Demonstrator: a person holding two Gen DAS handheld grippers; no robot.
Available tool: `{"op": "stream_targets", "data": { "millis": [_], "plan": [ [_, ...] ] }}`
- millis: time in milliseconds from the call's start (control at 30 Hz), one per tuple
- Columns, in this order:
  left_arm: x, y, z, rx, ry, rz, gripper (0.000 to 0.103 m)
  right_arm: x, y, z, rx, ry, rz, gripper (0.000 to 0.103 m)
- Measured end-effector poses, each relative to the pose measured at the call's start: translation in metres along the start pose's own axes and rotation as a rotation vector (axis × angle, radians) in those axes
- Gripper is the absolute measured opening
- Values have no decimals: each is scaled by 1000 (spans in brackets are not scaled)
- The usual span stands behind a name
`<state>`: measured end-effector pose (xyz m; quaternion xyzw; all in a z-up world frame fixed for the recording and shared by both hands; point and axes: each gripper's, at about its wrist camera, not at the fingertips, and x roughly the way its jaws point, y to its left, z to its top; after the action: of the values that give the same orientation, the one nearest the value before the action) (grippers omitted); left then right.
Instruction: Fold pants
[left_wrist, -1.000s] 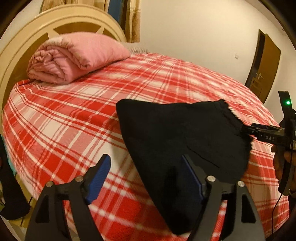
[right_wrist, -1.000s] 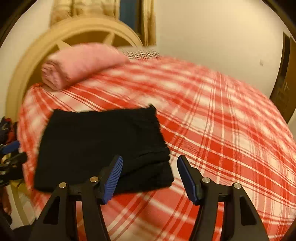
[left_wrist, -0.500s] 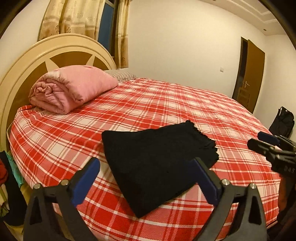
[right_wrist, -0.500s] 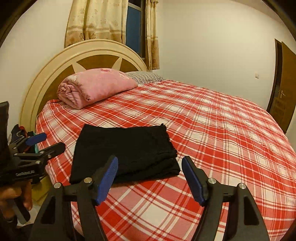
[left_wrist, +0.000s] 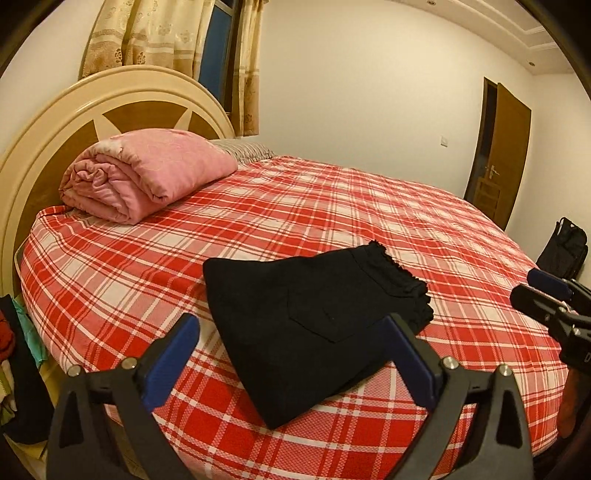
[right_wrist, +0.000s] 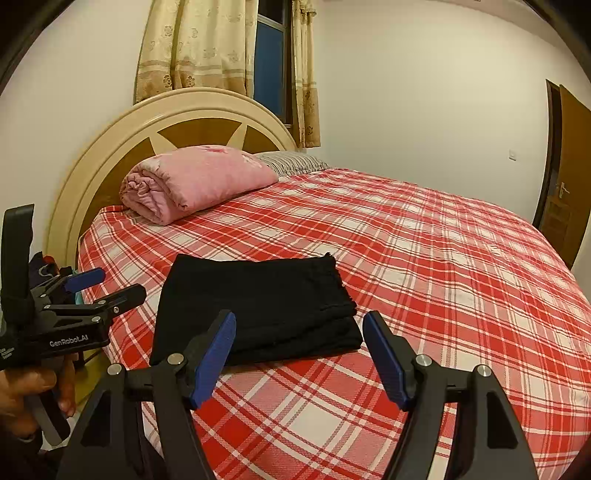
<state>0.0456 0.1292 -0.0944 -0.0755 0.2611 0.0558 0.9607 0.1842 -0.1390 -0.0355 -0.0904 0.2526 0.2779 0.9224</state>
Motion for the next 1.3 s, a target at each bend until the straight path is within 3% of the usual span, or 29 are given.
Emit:
{"op": "stream_targets", "data": {
  "millis": [1300],
  "plan": [
    [1, 2, 5, 34, -1, 49, 103, -7, 6, 0, -15, -33, 27, 72]
  ]
}}
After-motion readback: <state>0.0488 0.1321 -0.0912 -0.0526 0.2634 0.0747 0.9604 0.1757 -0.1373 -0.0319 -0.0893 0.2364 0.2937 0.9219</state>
